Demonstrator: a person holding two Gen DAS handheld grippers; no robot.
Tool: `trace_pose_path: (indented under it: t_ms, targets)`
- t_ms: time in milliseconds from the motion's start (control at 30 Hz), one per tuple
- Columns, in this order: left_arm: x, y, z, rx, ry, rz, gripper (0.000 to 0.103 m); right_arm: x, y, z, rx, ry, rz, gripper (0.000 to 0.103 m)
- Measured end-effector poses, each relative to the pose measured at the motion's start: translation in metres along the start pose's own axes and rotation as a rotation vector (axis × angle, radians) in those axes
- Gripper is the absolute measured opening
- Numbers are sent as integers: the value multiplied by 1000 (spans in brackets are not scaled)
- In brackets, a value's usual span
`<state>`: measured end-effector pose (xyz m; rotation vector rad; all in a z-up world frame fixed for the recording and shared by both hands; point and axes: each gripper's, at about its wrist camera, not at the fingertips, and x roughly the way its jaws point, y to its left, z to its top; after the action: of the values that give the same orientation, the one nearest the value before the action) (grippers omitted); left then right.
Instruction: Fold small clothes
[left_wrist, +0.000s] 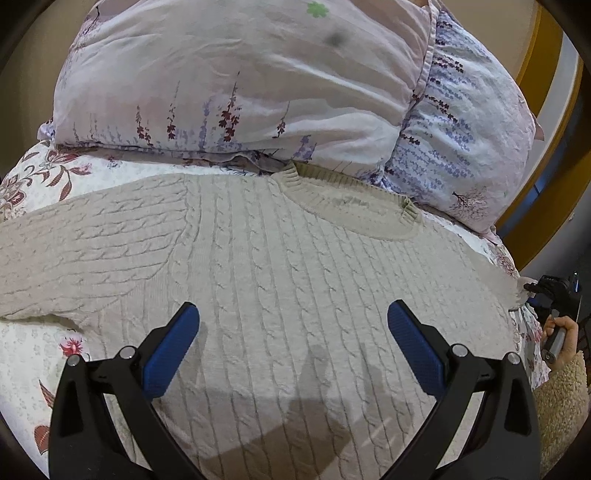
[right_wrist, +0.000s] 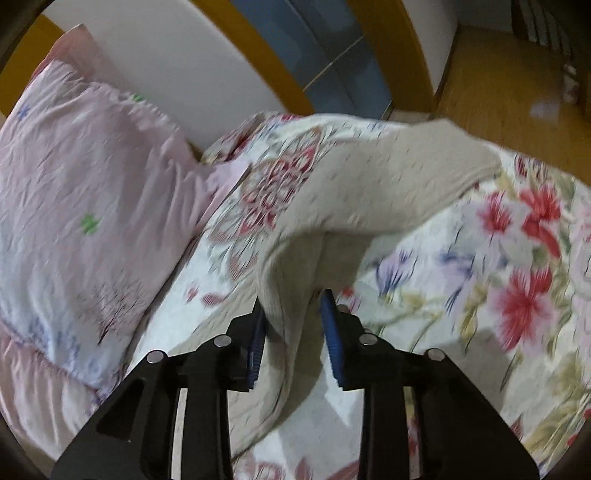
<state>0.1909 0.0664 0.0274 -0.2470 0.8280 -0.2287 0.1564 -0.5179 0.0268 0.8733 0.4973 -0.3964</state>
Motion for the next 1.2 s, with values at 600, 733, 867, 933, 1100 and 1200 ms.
trace_pose_path:
  t_ms: [600,733,867,933,1100,1200]
  targets:
    - [-5,2,2,-21,-9,-22,101,-61,156,-159,-747,66,329,8]
    - [-7,1,1,-29,4,-36,101,-29,174,-239,-903,270,320,9]
    - [-14,6,0,-41,-5,-46,101,-23,171,-240,-828,339,345,33]
    - [-16,11,1,-50,-10,-50,101,-24,162,-225,-730,354,373,51]
    - [-16,22,3,-104,4,-101,101,-20,134,-183,-484,314,332,51]
    - [-15,27,2,-130,18,-130,101,-15,118,-162,-355,281,281,48]
